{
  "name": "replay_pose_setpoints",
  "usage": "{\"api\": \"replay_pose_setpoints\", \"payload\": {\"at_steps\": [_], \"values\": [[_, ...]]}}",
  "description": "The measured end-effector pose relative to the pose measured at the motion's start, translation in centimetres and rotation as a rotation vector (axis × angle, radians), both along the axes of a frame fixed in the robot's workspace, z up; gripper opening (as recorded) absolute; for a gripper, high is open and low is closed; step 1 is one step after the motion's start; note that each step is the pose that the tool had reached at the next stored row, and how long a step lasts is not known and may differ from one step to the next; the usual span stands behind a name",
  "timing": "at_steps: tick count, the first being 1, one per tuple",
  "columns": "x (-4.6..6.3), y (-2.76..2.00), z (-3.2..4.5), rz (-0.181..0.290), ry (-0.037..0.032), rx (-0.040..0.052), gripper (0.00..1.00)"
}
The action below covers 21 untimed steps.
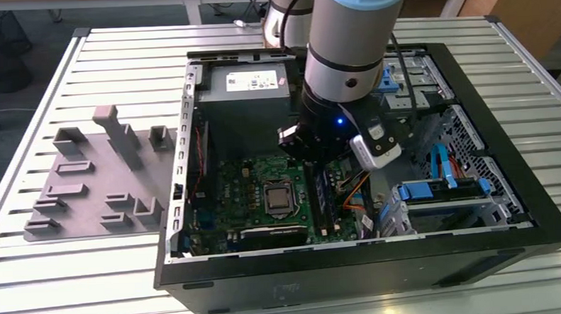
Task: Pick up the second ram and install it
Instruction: 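Insert the second ram into the second slot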
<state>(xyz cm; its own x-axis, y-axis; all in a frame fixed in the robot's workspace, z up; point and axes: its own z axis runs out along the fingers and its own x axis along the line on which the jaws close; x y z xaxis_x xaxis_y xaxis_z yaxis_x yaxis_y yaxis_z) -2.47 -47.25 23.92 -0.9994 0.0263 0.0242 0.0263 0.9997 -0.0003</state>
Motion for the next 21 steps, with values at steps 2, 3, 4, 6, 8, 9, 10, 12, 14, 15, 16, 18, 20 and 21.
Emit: {"api": "replay_pose_setpoints", "payload": {"at_steps": [2,3,4,6,8,9,10,12,14,15,16,18,20,21], "values": [[0.0,-0.17,-0.25,-0.004,0.0001,0.0001,0.14],[0.0,-0.20,-0.38,-0.006,0.0001,0.0002,0.14],[0.0,-0.23,-0.51,-0.009,0.0003,0.0000,0.14],[0.0,-0.30,-0.73,-0.013,0.0005,-0.0004,0.14],[0.0,-0.43,-0.94,-0.016,0.0006,-0.0006,0.14],[0.0,-0.52,-1.05,-0.017,0.0006,-0.0004,0.14],[0.0,-0.61,-1.16,-0.017,0.0005,-0.0003,0.14],[0.0,-0.71,-1.37,-0.018,0.0005,-0.0001,0.14],[0.0,-0.73,-1.45,-0.018,0.0006,-0.0003,0.14],[0.0,-0.74,-1.45,-0.018,0.0006,-0.0004,0.14],[0.0,-0.74,-1.47,-0.018,0.0006,-0.0003,0.14],[0.0,-0.74,-1.48,-0.018,0.0006,-0.0003,0.14],[0.0,-0.74,-1.48,-0.018,0.0006,-0.0004,0.14],[0.0,-0.74,-1.48,-0.018,0.0006,-0.0004,0.14]]}}
